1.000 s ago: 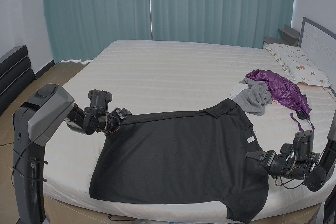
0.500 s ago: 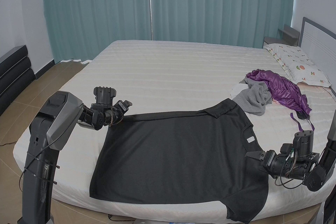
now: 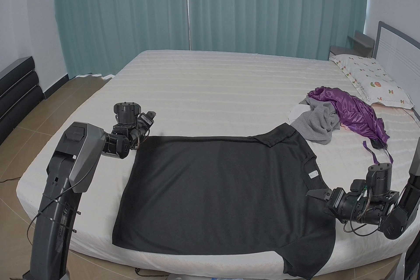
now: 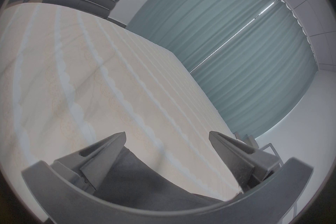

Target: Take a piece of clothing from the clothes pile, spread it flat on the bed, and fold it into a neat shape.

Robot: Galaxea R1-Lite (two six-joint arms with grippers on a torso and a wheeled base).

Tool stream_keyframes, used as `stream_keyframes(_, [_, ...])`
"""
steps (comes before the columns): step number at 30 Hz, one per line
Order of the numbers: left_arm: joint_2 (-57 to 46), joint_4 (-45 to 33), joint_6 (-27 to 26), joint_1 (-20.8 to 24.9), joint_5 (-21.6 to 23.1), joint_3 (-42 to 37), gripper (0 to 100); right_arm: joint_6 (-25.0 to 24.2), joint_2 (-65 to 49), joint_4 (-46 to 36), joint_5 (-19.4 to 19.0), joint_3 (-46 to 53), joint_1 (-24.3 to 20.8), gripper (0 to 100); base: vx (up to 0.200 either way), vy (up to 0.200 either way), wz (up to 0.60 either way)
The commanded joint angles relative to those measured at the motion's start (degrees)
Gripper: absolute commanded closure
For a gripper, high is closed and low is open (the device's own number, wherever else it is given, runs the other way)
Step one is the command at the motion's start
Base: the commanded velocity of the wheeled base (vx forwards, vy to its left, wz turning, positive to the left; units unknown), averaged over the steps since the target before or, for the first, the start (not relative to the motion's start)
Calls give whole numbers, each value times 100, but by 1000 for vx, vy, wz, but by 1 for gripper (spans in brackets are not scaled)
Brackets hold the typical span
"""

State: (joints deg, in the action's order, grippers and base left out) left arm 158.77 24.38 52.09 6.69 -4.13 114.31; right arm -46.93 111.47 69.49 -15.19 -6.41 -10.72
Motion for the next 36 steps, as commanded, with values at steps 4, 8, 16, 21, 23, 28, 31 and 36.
stream_keyframes(4, [-66, -91, -6, -89, -9, 21, 0, 0, -11, 12, -2, 0, -10, 0, 0, 0, 0])
stream_keyframes(8, [-285, -179, -23, -159, 35, -295, 0, 0, -11, 12, -2, 0, -1, 0, 0, 0, 0])
stream_keyframes(16, [-962, -127, -23, -221, 695, -1456, 0, 9, 15, 12, -2, 0, -1, 0, 0, 0, 0])
stream_keyframes(21, [-777, 155, -138, -54, 607, -1447, 0, 9, 15, 12, -2, 0, -10, 0, 0, 0, 0])
stream_keyframes(23, [-725, 339, -190, -54, 598, -1429, 0, 9, 24, 12, -2, 0, -18, 0, 0, 0, 0])
stream_keyframes(28, [-690, 489, -296, -28, 387, -1420, 0, 9, 85, 12, -2, -18, -53, 0, 0, 0, 0])
stream_keyframes(31, [-584, 656, -674, 7, 220, -1412, 0, 9, 121, 21, -10, -18, -97, 0, 0, 0, 0])
stream_keyframes(36, [-303, 1280, -1140, 25, -79, -1456, 0, 0, 112, 21, -2, -9, -159, 0, 0, 0, 0])
